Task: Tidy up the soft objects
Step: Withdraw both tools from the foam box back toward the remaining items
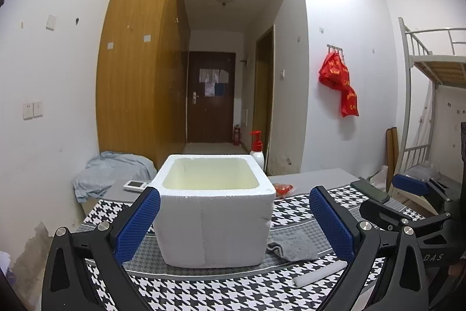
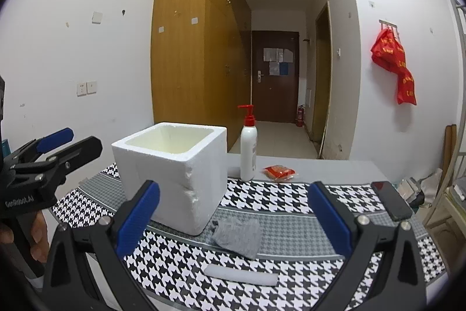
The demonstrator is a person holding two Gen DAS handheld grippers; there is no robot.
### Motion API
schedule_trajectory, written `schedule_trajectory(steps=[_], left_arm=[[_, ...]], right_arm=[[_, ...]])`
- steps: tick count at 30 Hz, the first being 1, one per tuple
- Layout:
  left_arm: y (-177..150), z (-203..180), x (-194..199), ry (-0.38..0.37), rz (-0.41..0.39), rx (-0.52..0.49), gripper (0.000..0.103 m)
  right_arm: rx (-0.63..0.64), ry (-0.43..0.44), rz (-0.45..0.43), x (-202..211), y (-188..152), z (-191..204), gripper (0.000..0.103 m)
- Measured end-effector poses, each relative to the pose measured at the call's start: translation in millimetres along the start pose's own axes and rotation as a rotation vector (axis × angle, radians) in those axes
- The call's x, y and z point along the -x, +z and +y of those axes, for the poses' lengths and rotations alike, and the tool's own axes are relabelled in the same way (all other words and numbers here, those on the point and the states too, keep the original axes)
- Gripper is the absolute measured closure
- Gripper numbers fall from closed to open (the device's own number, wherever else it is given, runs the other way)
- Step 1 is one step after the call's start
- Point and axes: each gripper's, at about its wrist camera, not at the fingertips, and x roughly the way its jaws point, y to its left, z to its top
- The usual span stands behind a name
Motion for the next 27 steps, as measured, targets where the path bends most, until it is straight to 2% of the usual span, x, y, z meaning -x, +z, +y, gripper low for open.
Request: schedule_trajectory(steps=[11,19,27], left_arm=[[-21.6,-6.4,16.1,-0.016,-0.04,0.001,0.001],[-39.9,-10.6,25.3,0.008,-0.05,-0.013,0.001],[-50.1,-7.6,21.9,-0.016,-0.01,0.002,0.001]], right_arm=[[0.04,0.0,-0.041,25.4,-25.1,9.8,0.0],[0.026,0.027,-0.048,31.9,-40.2,4.0,0.0],[0.022,0.013,-0.045,33.9,-48.2,-2.9,0.0]])
